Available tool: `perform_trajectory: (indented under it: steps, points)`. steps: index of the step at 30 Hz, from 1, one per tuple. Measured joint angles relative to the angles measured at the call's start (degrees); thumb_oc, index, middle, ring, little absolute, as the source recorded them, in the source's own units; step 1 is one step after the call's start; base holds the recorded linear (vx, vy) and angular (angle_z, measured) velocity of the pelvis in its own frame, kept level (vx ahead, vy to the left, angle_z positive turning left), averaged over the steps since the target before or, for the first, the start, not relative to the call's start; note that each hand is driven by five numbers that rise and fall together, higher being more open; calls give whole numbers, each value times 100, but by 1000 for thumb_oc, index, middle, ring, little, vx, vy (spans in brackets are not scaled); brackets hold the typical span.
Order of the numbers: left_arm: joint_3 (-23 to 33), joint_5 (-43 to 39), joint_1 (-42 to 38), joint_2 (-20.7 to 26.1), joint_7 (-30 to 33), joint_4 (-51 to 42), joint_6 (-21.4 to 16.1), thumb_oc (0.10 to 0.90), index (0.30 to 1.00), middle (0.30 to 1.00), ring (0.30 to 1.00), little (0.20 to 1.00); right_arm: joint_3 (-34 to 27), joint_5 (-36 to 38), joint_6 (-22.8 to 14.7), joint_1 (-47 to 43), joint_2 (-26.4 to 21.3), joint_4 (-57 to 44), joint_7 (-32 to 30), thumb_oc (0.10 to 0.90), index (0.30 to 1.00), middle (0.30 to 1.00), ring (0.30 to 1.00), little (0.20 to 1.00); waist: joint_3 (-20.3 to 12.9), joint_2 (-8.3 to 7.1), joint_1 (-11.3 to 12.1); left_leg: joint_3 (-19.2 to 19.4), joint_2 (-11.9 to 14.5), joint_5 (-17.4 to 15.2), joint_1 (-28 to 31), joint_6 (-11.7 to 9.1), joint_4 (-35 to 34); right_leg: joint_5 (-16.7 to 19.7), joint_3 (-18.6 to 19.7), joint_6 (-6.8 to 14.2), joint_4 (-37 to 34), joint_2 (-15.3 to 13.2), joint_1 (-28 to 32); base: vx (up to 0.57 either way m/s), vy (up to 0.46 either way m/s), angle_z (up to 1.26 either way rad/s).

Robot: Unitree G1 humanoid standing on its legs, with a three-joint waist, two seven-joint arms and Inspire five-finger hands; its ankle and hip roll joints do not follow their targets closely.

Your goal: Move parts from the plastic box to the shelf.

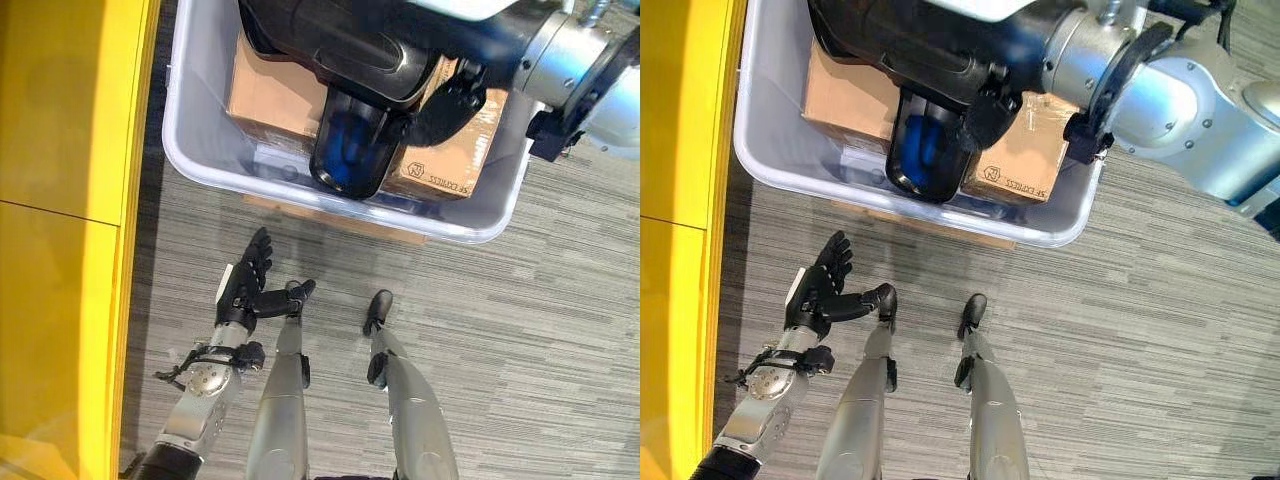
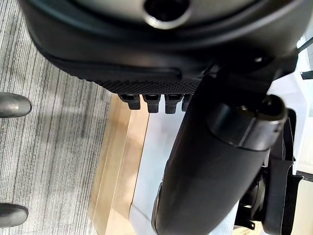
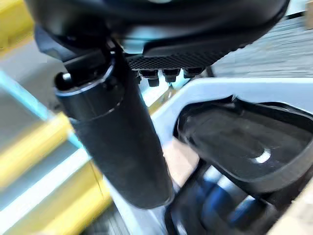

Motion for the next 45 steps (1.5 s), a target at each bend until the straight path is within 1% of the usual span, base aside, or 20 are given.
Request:
perform_trajectory:
  steps: [1,2,5,6,7,8,9,10,16,19,21,23,25,29,31,36,40,45]
  points:
    - [1,1,0,32,0,-1,0,900,1000,1000,1000,1000,24,-113,-8,-3,0,1,11,900,1000,1000,1000,1000,-1,-36,0,-16,1,6,-28,-7,1,0,-13,0,0,0,-17,2,-15,3]
    - [1,3,13,118,-2,-4,0,900,1000,1000,1000,1000,26,-229,-10,-3,5,1,8,900,1000,1000,1000,1000,4,-115,10,-10,1,7,-47,-9,4,0,-11,-1,0,1,-39,0,0,0]
    - [98,9,150,415,-8,-17,1,900,1000,1000,1000,1000,35,-619,-20,2,10,22,33,900,1000,1000,1000,1000,-6,-396,4,-11,20,8,-54,-10,6,0,-13,-1,-8,21,-44,32,-10,0]
    - [136,10,192,493,-10,-19,0,900,1000,1000,1000,1000,32,-900,-20,2,19,51,26,900,1000,1000,1000,1000,-13,-481,14,-15,29,7,-60,-11,8,-2,-19,0,-10,29,-41,97,-34,5]
    - [151,12,255,659,-40,-18,7,900,1000,1000,1000,1000,89,-1457,-14,13,62,102,48,900,1000,1000,1000,1000,-83,-587,20,-50,42,-17,-95,-40,10,-30,-29,3,-23,54,-40,8,-19,8]
    - [203,12,321,774,-89,-26,5,900,1000,1000,1000,1000,176,-1681,-12,16,87,114,55,900,1000,1000,1000,1000,-139,-670,25,-80,55,-31,-124,-60,24,-39,-34,-8,-44,74,-39,11,-22,8]
    - [244,15,404,882,-111,-17,6,900,1000,1000,1000,1000,191,-1989,-22,41,145,114,145,900,1000,1000,1000,1000,-219,-785,48,-85,75,-17,-161,-77,31,-10,-42,-33,-98,108,-50,12,-21,4]
    - [277,15,402,940,-106,18,17,900,1000,1000,1000,1000,188,-2136,-20,39,196,115,194,900,1000,1000,1000,1000,-251,-831,54,-88,92,-13,-172,-87,30,-14,-57,-39,-109,118,-52,102,-32,9]
    - [350,14,414,914,-112,5,30,900,1000,1000,1000,1000,146,-2809,-87,-12,407,301,180,900,1000,1000,1000,1000,-267,-854,184,-167,92,-6,-209,-102,27,-11,-105,-39,-177,136,-21,7,-9,4]
    - [347,14,441,910,-109,6,52,900,1000,1000,1000,1000,149,-3150,-76,-10,417,539,171,900,1000,1000,1000,1000,-267,-855,187,-209,91,1,-261,-112,34,-9,-169,-41,-195,139,-29,7,-9,8]
    - [350,13,482,891,-106,6,94,900,1000,1000,1000,1000,148,-3342,21,-11,417,640,163,900,1000,1000,1000,1000,-268,-855,185,-229,90,3,-274,-115,32,-8,-180,-42,-210,143,-29,3,-3,2]
    - [349,13,509,889,-106,6,102,900,1000,1000,1000,1000,147,-3352,65,-11,417,662,154,900,1000,1000,1000,1000,-268,-855,181,-230,91,3,-276,-115,31,-8,-178,-42,-217,145,-30,0,0,0]
    - [353,14,525,884,-106,-1,101,900,1000,1000,1000,1000,147,-3585,65,-12,417,762,113,900,1000,1000,1000,1000,-269,-857,176,-251,100,2,-307,-115,32,-7,-190,-44,-234,159,-43,0,0,0]
    - [362,13,537,875,-101,-9,105,900,1000,1000,1000,1000,147,-3606,132,-18,415,809,17,900,1000,1000,1000,1000,-269,-857,170,-258,102,3,-370,-115,34,-3,-193,-49,-233,163,-103,0,0,0]
    - [377,13,550,873,-97,-11,105,900,1000,1000,1000,1000,146,-3815,134,-22,415,884,-94,900,1000,1000,1000,1000,-269,-857,166,-265,101,3,-375,-115,34,-3,-198,-49,-233,162,-103,0,0,0]
    - [415,13,572,874,-69,-12,105,900,1000,1000,1000,1000,146,-3973,160,-14,284,1032,-214,900,1000,1000,1000,1000,-269,-857,151,-309,96,2,-441,-115,89,-3,-243,-49,-228,161,-121,-2,5,4]
    - [417,12,634,885,-68,-17,106,900,1000,1000,1000,1000,146,-4243,188,-7,285,1406,-273,900,1000,1000,1000,1000,-269,-858,167,-309,91,2,-461,-115,94,-3,-247,-50,-224,157,-133,0,0,0]
    - [423,9,634,887,-59,-19,103,900,1000,1000,1000,1000,146,-4259,239,-7,286,1567,-400,900,1000,1000,1000,1000,-269,-858,151,-305,94,3,-615,-115,138,0,-229,-54,-162,148,-314,-24,7,-2]
